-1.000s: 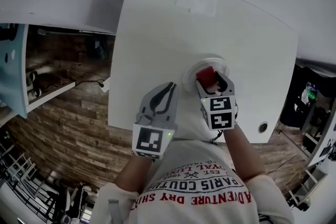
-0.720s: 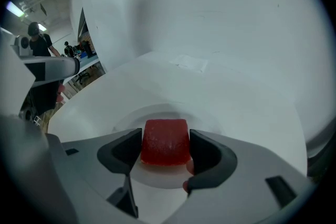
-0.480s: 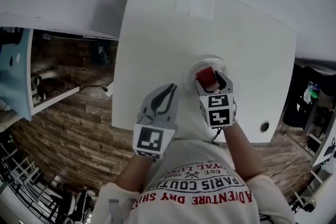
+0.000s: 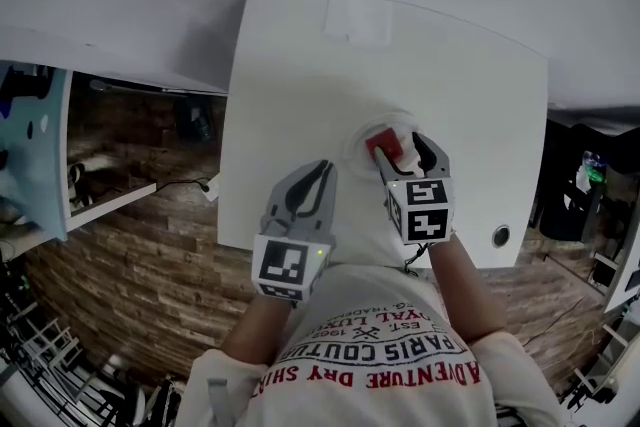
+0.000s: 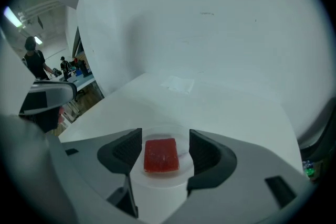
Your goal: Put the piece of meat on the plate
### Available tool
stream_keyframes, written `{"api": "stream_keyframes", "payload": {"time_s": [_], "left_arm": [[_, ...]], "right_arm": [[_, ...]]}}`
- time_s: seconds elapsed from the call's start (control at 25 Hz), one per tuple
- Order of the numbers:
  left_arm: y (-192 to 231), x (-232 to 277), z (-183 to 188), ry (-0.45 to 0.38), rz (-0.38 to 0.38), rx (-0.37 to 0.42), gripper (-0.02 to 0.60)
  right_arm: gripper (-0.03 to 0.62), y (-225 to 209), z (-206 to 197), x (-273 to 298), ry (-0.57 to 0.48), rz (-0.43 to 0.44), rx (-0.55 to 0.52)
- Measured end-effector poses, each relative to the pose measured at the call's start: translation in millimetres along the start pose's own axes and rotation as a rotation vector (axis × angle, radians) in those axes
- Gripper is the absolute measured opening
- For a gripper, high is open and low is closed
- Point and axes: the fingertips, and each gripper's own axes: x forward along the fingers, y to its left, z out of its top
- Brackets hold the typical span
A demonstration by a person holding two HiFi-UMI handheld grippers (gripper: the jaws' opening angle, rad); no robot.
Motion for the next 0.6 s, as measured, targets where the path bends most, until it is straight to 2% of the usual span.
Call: {"api": "stream_keyframes", "payload": {"time_s": [0.16, 0.24, 0.32, 0.48, 0.6], "left_arm": [[-7, -7, 20, -0.039, 0.004, 0.028, 0.023], [-12, -10, 36, -0.070, 0.000, 0.050, 0.023], [-17, -14, 50, -0.098, -0.005, 0.071, 0.023], [-27, -18, 80, -0.158, -0.017, 0.122, 0.023], [-36, -22, 104, -0.209, -0.028, 0.156, 0.023]], "right_arm": [[0.272, -8, 25, -30, -0.096, -0.028, 0.049], [0.146, -22, 41, -54, -0.176, -0.089, 0.104], [0.063, -36, 56, -78, -0.258, -0.141, 0.156], [0.027, -49, 80, -113, -0.374, -0.162, 0.194], [0.014, -49, 91, -134, -0.436, -0.140, 0.178]]}}
